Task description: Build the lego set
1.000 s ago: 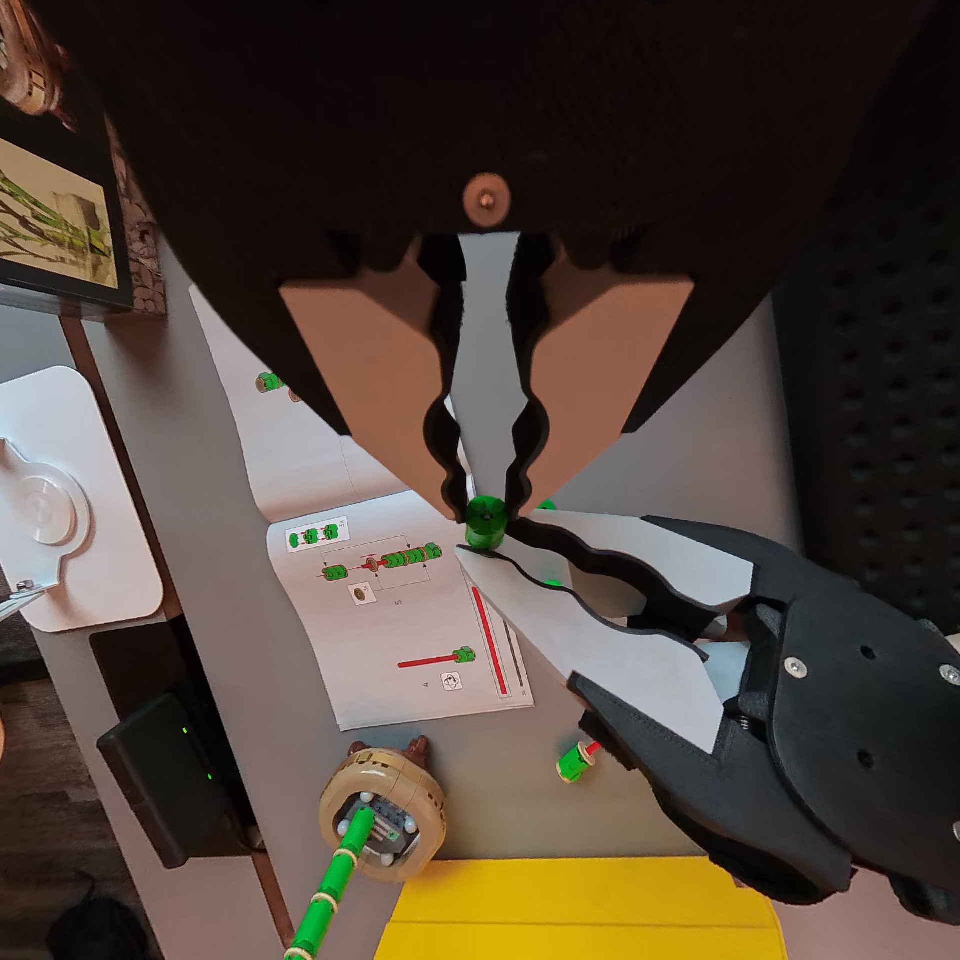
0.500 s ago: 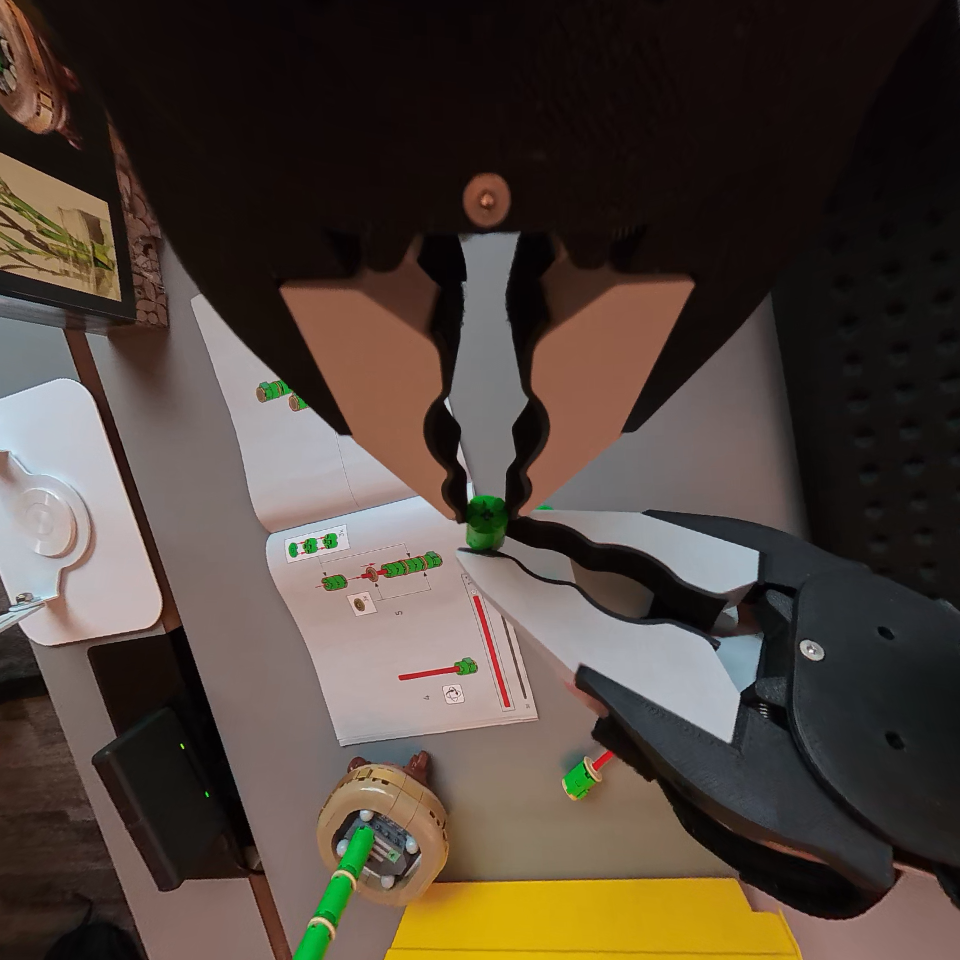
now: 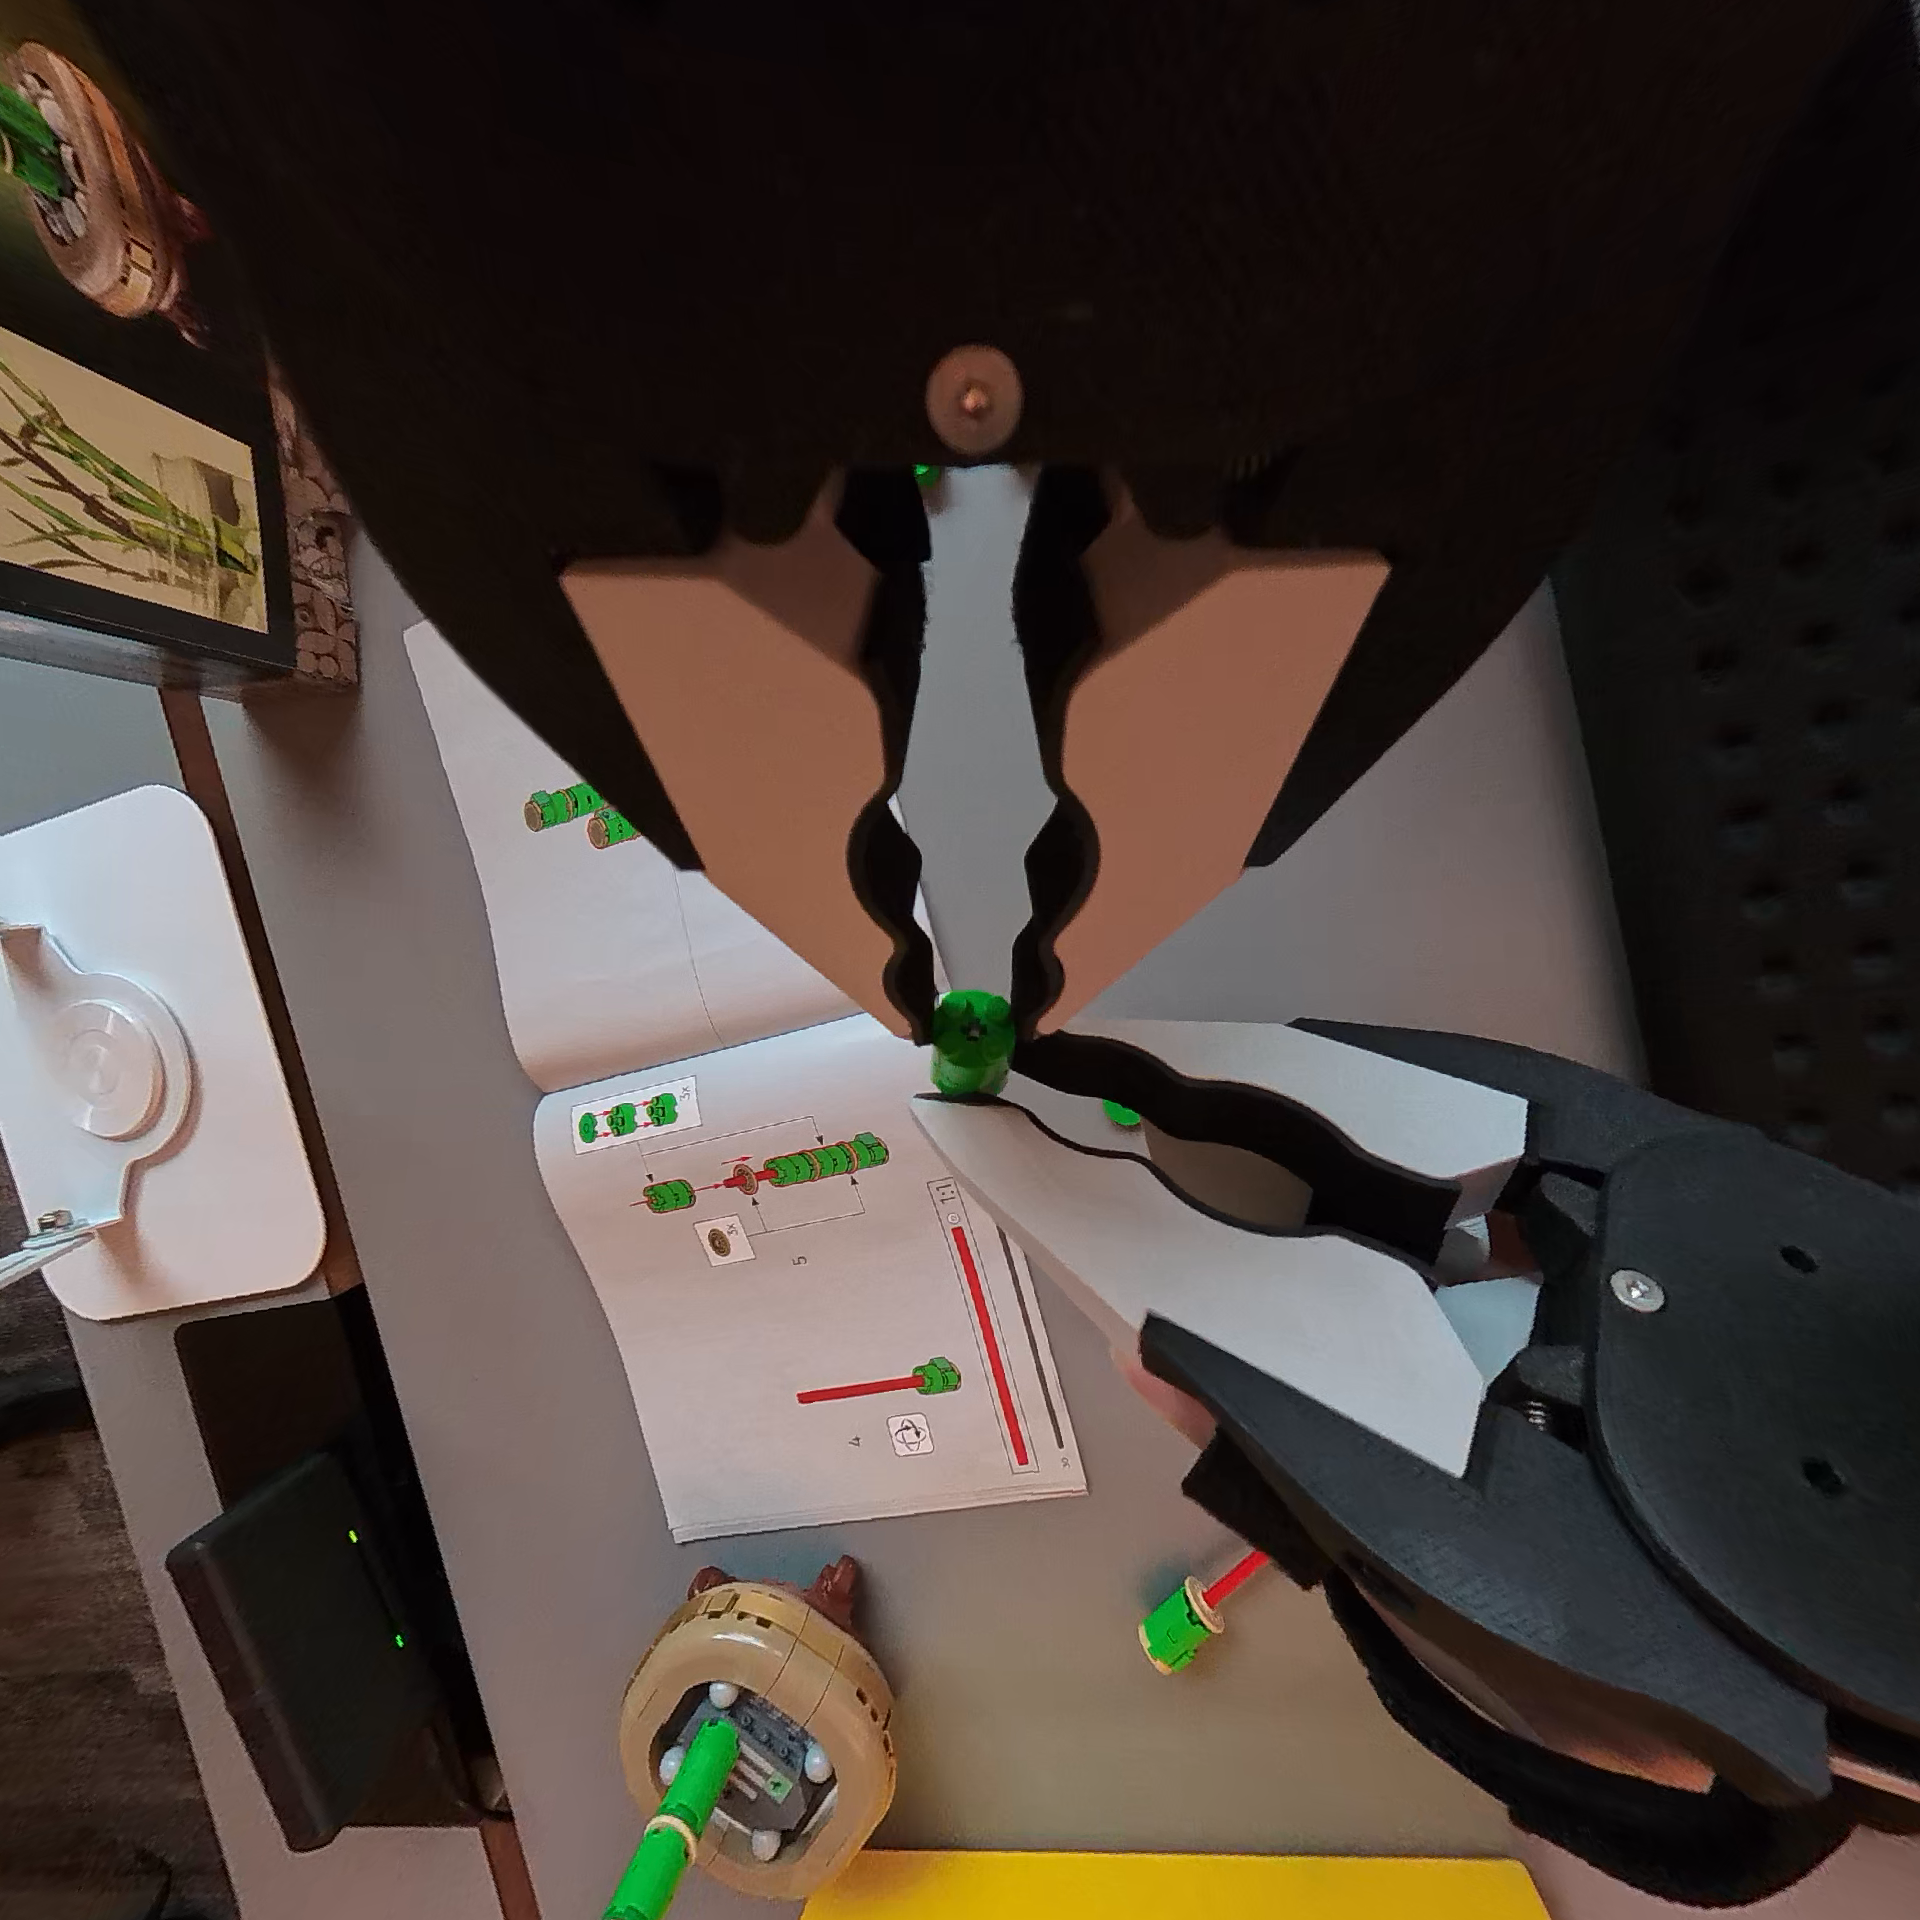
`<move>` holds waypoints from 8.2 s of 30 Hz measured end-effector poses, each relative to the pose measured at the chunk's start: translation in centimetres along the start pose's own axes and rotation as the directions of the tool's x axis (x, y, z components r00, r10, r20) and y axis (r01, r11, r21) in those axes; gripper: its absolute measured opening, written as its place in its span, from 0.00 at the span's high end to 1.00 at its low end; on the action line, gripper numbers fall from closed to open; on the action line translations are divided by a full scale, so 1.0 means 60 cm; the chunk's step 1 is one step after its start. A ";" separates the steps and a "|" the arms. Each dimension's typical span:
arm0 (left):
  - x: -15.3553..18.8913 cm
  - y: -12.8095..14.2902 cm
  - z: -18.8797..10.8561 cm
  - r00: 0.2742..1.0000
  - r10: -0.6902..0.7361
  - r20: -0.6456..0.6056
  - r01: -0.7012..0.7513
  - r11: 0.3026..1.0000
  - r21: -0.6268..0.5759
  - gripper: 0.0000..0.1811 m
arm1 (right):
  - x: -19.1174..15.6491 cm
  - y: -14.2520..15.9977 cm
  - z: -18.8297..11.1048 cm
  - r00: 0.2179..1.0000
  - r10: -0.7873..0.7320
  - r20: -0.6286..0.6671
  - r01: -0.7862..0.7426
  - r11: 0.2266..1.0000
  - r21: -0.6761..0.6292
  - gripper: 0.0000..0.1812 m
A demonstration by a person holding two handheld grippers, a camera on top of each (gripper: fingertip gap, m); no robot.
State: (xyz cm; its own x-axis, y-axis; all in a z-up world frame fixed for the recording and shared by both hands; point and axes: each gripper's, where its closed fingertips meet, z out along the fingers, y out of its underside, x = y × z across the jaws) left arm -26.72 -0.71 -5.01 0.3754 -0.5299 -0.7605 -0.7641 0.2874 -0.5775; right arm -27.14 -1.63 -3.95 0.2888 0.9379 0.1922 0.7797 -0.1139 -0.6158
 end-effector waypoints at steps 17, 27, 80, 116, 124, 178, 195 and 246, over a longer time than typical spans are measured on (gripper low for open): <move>-0.013 -0.016 -0.003 0.991 -0.131 -0.015 0.132 0.988 0.085 0.92 | 0.004 -0.011 -0.014 1.000 0.018 -0.003 -0.018 0.999 0.033 0.92; -0.026 -0.010 -0.004 0.991 -0.130 0.032 0.128 0.989 0.070 0.92 | 0.009 -0.022 -0.010 0.995 0.088 0.036 -0.091 0.991 0.101 0.92; -0.069 0.020 -0.013 0.977 -0.037 0.209 0.047 0.998 -0.046 0.92 | 0.017 -0.061 0.006 0.952 0.271 0.143 -0.300 0.916 0.267 0.90; -0.071 0.011 -0.017 0.973 -0.075 0.219 0.078 0.997 -0.007 0.92 | 0.021 -0.073 0.012 0.960 0.262 0.102 -0.281 0.912 0.299 0.92; -0.052 -0.012 -0.018 0.984 -0.030 0.174 0.015 0.996 0.085 0.90 | 0.014 -0.049 -0.003 0.950 0.259 0.177 -0.293 0.932 0.211 0.92; -0.016 -0.132 -0.144 0.895 -0.171 -0.412 0.411 0.672 0.615 0.89 | -0.082 -0.048 -0.124 0.793 -0.283 0.540 -0.065 0.841 0.537 0.70; -0.061 -0.141 -0.207 0.898 -0.166 -0.408 0.431 0.522 0.736 0.89 | -0.119 -0.116 -0.150 0.826 -0.546 -0.138 0.522 0.650 0.552 0.86; -0.052 -0.079 -0.129 1.000 0.013 -0.015 -0.003 0.837 0.548 0.90 | -0.073 -0.100 -0.086 0.637 0.123 0.761 -0.498 0.819 0.285 0.86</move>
State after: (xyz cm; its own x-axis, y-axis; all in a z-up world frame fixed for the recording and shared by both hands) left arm -28.34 -6.62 2.40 0.3574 -0.5379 -0.7635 -0.3530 0.6790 -0.6437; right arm -30.25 -6.75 2.84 -0.1426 0.8329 -0.5347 0.3366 -0.4672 -0.8176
